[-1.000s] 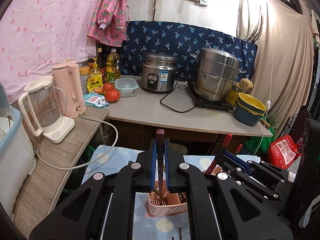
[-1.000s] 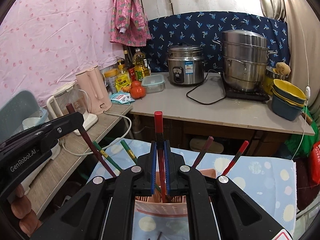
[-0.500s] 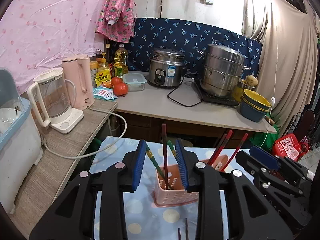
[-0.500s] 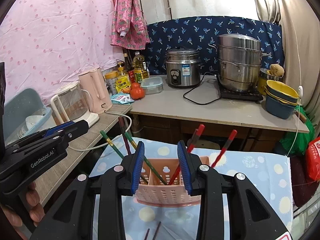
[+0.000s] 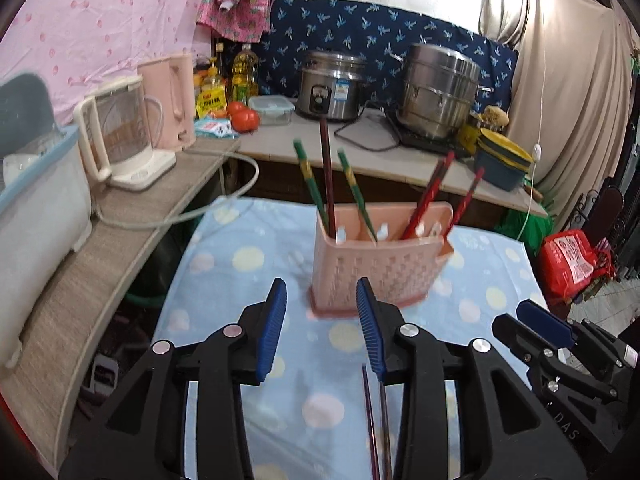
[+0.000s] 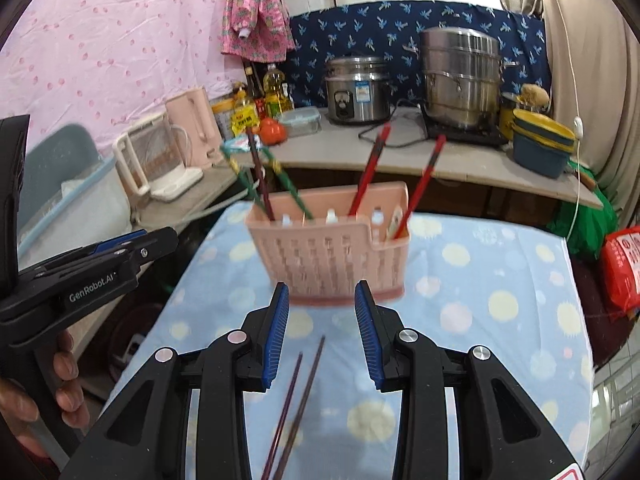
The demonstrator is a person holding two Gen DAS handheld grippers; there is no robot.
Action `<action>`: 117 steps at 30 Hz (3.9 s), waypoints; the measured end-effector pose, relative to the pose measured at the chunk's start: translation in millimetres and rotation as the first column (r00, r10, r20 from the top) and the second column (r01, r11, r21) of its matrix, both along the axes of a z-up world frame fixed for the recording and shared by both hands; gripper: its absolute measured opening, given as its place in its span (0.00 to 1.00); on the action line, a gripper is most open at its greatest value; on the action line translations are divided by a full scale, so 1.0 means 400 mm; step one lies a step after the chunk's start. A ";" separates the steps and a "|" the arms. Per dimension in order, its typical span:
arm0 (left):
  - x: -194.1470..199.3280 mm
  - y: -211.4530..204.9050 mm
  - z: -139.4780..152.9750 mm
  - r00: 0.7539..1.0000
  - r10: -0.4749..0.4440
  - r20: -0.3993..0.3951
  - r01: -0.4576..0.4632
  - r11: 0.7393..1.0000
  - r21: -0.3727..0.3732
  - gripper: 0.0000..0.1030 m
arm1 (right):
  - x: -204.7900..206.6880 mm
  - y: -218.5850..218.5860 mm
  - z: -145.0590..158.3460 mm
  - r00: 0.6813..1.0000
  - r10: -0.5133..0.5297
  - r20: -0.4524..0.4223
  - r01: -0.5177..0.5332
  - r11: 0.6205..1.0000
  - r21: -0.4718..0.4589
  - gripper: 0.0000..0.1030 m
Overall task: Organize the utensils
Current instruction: 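Move both open tools back down to the last two chopsticks, then grasp the gold-banded brown chopstick with the right tool while the left tool grasps the dark-red one, then lift both chopsticks and carry them over the pink holder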
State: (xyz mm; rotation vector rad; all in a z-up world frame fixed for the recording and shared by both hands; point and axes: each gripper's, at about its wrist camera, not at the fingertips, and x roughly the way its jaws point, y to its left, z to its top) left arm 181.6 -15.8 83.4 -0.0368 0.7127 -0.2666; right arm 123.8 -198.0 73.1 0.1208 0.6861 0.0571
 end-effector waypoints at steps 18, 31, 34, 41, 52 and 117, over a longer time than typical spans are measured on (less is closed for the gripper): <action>-0.219 0.054 -0.284 0.971 0.023 -0.238 -0.007 0.998 0.067 0.34 | -0.237 0.118 -0.306 0.969 0.034 -0.246 -0.033 0.999 0.009 0.33; -0.271 0.068 -0.353 0.953 0.030 -0.301 -0.002 0.995 0.095 0.35 | -0.237 0.151 -0.373 0.953 0.055 -0.298 -0.059 0.998 -0.005 0.26; -0.272 0.065 -0.357 0.952 0.029 -0.304 0.000 0.995 0.096 0.35 | -0.236 0.153 -0.382 0.950 0.056 -0.308 -0.061 0.998 -0.007 0.23; -0.272 0.059 -0.361 0.951 0.026 -0.308 0.005 0.995 0.100 0.35 | -0.235 0.141 -0.396 0.948 0.043 -0.316 -0.053 0.998 -0.025 0.14; -0.283 0.035 -0.362 0.950 0.005 -0.313 0.026 0.995 0.096 0.45 | -0.237 0.103 -0.390 0.949 0.019 -0.313 -0.025 1.000 -0.017 0.07; -0.193 -0.019 0.060 0.994 -0.093 0.058 0.093 0.996 0.002 0.07 | -0.163 -0.031 0.052 0.998 0.006 0.058 -0.009 0.999 0.053 0.07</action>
